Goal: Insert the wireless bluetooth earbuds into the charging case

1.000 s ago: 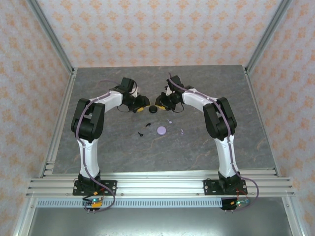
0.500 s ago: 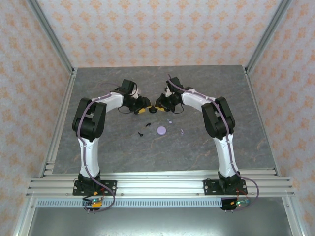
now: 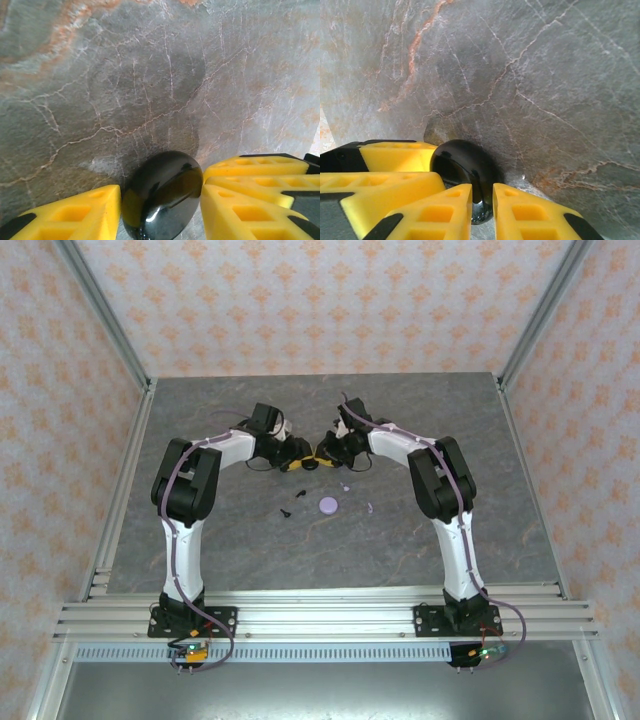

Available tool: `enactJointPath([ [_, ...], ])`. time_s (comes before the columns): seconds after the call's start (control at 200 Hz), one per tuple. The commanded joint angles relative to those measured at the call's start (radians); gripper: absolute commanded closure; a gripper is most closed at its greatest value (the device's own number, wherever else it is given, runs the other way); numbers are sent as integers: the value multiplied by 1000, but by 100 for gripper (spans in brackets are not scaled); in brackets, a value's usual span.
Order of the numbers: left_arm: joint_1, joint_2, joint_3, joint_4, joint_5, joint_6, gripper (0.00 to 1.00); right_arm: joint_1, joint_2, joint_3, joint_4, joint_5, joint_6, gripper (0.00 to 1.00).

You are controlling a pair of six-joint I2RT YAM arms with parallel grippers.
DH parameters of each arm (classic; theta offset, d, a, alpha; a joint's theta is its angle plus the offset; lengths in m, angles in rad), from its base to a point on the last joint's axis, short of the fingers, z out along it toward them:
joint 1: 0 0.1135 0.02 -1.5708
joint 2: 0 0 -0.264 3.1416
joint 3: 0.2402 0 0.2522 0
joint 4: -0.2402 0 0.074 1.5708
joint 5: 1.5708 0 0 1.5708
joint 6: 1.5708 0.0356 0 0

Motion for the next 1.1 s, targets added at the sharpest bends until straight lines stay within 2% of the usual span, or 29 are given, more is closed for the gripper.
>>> enactJointPath([
  [0.0, -15, 16, -29, 28, 21, -29, 55, -11, 11, -23, 29, -11, 20, 82],
  [0.806, -20, -27, -117, 224, 32, -168, 64, -19, 8, -57, 70, -33, 57, 83],
  [1.096, -21, -47, -132, 261, 27, -195, 74, -24, 1, -69, 93, -47, 75, 82],
])
